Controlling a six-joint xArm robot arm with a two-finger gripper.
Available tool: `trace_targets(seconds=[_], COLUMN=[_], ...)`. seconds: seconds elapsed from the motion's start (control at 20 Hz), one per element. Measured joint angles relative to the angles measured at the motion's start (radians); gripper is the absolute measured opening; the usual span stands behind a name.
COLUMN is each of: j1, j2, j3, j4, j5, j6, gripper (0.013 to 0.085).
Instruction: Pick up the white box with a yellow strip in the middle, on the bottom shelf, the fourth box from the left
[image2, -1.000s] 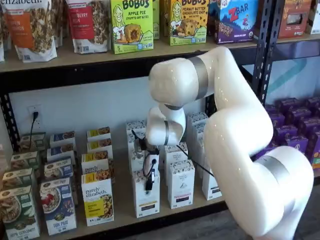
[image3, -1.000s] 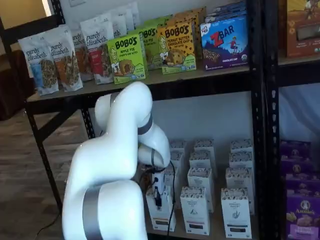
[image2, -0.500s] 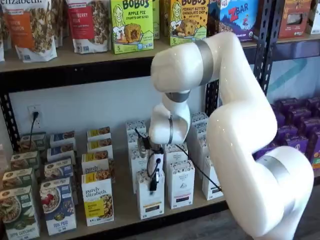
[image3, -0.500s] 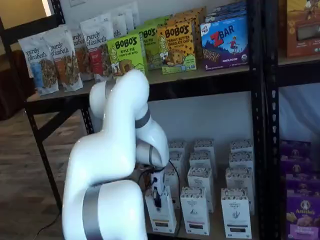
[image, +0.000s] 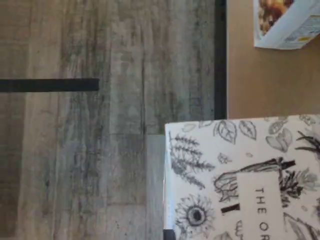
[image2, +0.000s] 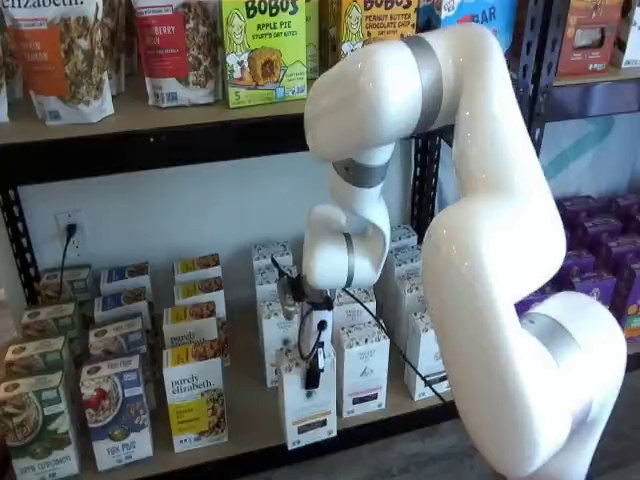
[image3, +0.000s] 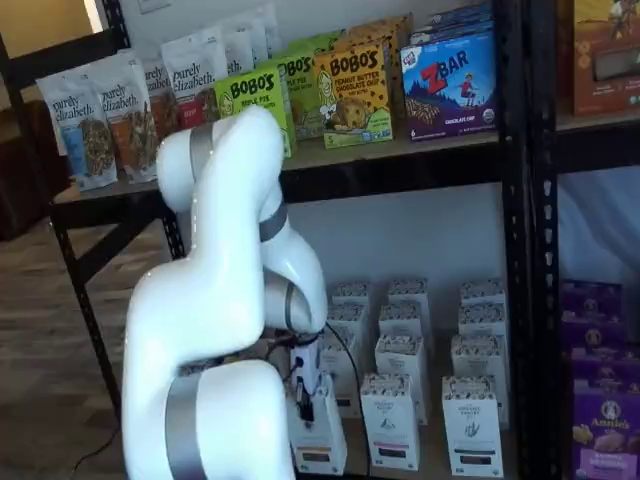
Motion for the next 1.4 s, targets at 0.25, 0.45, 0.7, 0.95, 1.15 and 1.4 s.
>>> trace_targets(seconds=[0.25, 0.45, 0.7, 0.95, 1.15, 1.4], j1=[0.020, 0.033, 0.048, 0.052, 0.041, 0.029], j2=[-0.097, -0.175, -0.292, -0.418, -0.565, -0.697], j3=[0.135, 0.238, 0.362, 0.454, 0.514, 0.540], j4=[-0.043, -0.045, 0.004, -0.005, -0.010, -0.079], j5=[-0.031, -0.061, -0.080, -0.051, 0.031, 0.115], j6=[0.057, 0.069, 0.037, 0.052, 0.058, 0.123], gripper=[0.0490, 0.0490, 0.0490, 0.0490, 0.0490, 0.0490])
